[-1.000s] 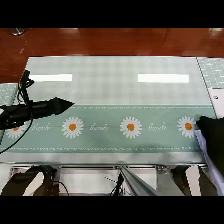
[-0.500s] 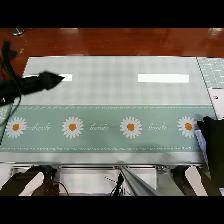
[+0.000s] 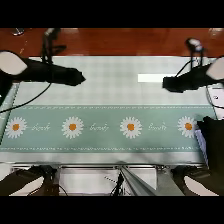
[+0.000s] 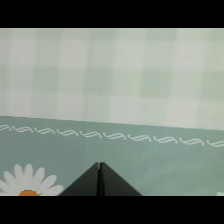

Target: Fold the shirts.

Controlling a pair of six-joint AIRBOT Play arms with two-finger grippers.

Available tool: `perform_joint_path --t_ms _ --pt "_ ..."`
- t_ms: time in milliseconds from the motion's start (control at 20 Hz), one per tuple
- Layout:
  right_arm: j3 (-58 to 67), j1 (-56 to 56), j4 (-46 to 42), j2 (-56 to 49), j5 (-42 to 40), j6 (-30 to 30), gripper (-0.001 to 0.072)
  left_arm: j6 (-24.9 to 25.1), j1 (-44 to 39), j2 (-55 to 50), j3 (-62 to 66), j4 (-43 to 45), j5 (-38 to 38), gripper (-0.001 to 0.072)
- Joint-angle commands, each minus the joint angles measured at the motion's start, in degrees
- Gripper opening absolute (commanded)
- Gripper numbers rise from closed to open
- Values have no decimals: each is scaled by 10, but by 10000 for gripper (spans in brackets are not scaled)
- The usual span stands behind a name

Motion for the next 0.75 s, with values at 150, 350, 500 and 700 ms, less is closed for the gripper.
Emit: perform_joint_path --t_ms 150,350,500,700 --pt "-17 48 -94 -71 -11 92 39 -93 2 -30 -19 136 -40 25" --pt "-17 48 -94 -71 -11 92 40 -93 1 -31 -19 136 -39 25" --pt "-17 48 -94 -71 -11 92 39 -93 1 -31 -19 136 -39 25" --pt "-17 48 -94 -71 -11 92 39 -93 1 -31 -19 136 -39 25"
